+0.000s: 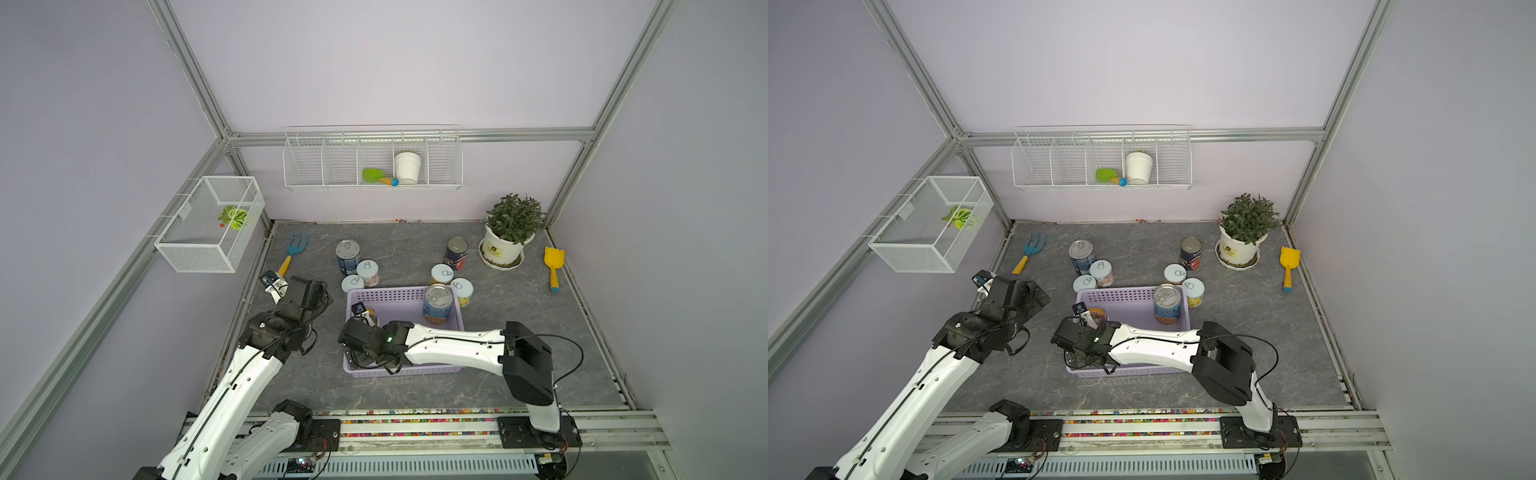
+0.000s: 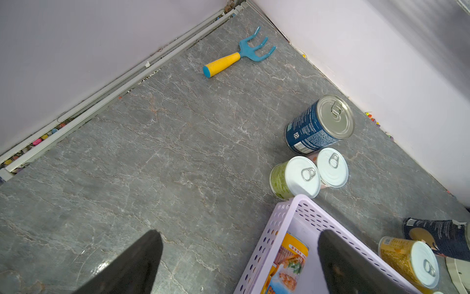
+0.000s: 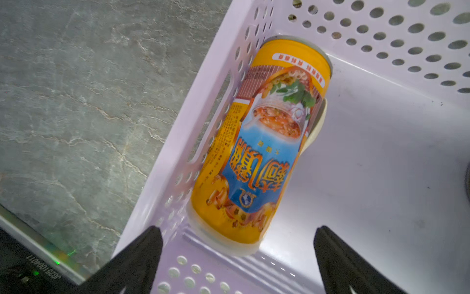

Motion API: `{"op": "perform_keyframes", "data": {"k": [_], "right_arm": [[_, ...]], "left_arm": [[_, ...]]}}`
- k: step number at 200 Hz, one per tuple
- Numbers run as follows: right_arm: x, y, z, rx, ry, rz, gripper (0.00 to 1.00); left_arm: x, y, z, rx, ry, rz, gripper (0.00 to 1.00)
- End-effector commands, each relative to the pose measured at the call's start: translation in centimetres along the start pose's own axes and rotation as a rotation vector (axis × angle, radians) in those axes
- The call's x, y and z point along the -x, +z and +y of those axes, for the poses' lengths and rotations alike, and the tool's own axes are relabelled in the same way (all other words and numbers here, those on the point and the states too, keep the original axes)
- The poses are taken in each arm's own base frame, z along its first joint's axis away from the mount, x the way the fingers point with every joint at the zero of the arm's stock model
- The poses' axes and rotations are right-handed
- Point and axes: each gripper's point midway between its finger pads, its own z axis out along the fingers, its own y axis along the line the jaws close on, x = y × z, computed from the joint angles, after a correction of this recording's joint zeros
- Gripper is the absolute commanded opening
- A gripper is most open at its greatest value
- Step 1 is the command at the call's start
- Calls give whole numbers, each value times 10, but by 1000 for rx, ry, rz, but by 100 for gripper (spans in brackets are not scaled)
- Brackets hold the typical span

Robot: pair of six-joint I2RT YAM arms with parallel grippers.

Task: Put the canned food in the basket
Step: Adjust the canned food in the basket.

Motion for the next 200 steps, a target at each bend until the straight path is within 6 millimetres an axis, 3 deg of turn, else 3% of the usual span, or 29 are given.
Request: {"op": "perform_keyframes", "data": {"k": [1, 58, 79, 136, 200], "right_arm": [[-6, 6, -4, -48, 8, 29, 97], [-18, 41, -13, -45, 56, 135, 97], [-21, 41, -24, -104, 26, 140, 97], [-40, 31, -78, -265, -37, 197, 95], [-46, 32, -67, -136, -88, 157, 95]], "left_arm": [[5, -2, 5, 3, -19, -28, 100], [8, -8, 6, -18, -31, -46, 100], [8, -9, 5, -23, -31, -45, 100], [7, -7, 4, -26, -25, -39, 100], [6, -6, 3, -23, -21, -37, 100]]}}
